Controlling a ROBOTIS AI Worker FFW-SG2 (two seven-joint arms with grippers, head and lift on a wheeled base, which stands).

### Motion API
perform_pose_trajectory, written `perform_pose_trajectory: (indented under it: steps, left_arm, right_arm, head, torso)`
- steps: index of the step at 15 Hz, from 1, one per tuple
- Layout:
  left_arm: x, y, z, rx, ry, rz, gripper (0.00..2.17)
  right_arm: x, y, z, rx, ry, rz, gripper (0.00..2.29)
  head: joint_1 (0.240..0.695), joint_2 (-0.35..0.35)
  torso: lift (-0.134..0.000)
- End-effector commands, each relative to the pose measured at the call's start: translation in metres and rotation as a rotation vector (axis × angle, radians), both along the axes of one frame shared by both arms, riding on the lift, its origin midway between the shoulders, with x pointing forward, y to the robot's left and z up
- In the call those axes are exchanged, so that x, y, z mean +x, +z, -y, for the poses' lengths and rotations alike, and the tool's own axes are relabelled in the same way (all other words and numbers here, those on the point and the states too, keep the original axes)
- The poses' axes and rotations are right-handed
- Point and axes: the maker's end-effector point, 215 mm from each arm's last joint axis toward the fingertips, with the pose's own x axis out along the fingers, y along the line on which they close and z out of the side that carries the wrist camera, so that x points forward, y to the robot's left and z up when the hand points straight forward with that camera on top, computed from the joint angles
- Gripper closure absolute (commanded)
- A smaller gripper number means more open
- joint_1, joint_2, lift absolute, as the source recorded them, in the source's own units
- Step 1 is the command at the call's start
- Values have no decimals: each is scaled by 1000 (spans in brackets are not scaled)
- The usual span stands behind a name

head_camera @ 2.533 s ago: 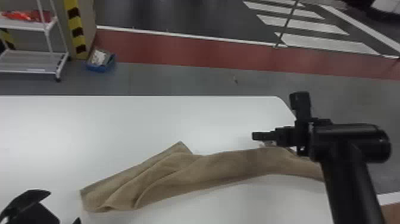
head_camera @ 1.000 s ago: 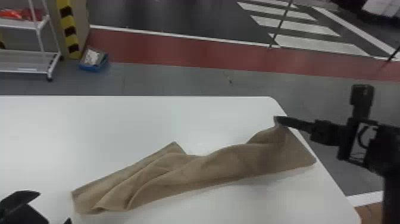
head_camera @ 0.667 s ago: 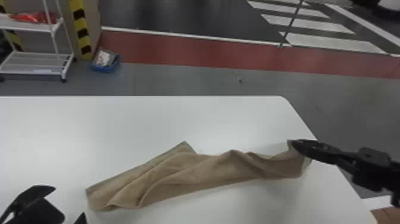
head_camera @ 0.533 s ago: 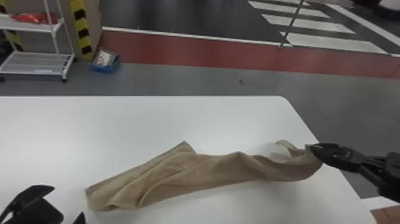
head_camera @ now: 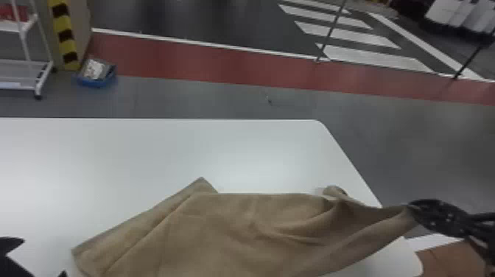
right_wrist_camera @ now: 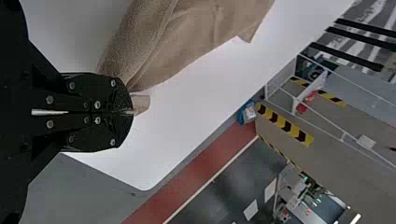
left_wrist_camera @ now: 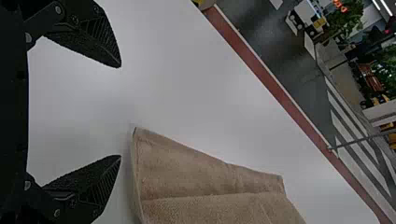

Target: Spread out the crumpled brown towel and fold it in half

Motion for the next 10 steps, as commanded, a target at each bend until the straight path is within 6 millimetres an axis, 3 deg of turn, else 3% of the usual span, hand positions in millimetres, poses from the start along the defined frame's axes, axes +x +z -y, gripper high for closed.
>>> perform_pose_trajectory:
  steps: [1,3,4,10]
  left_arm:
    - [0,0,1,-1,-1,0,218]
    - [0,0,2,-2,-3,-1,218]
    - [0,0,1,0,-2,0,218]
    - [-1,-1,1,0,-10,-8,218]
  right_arm:
    - [-8,-42,5,-57,7,-98,1541]
    - [-10,-70,7,-52,-4,-161,350]
    - [-10,-74,8,-51,-7,-170,-2]
    - [1,-44,20,-47,-39,-96,90]
  head:
    - [695,-350]
    - [695,-350]
    - [695,-350]
    - [695,-350]
  torso:
    - [-124]
    - [-124]
    - [-124]
    - [-124]
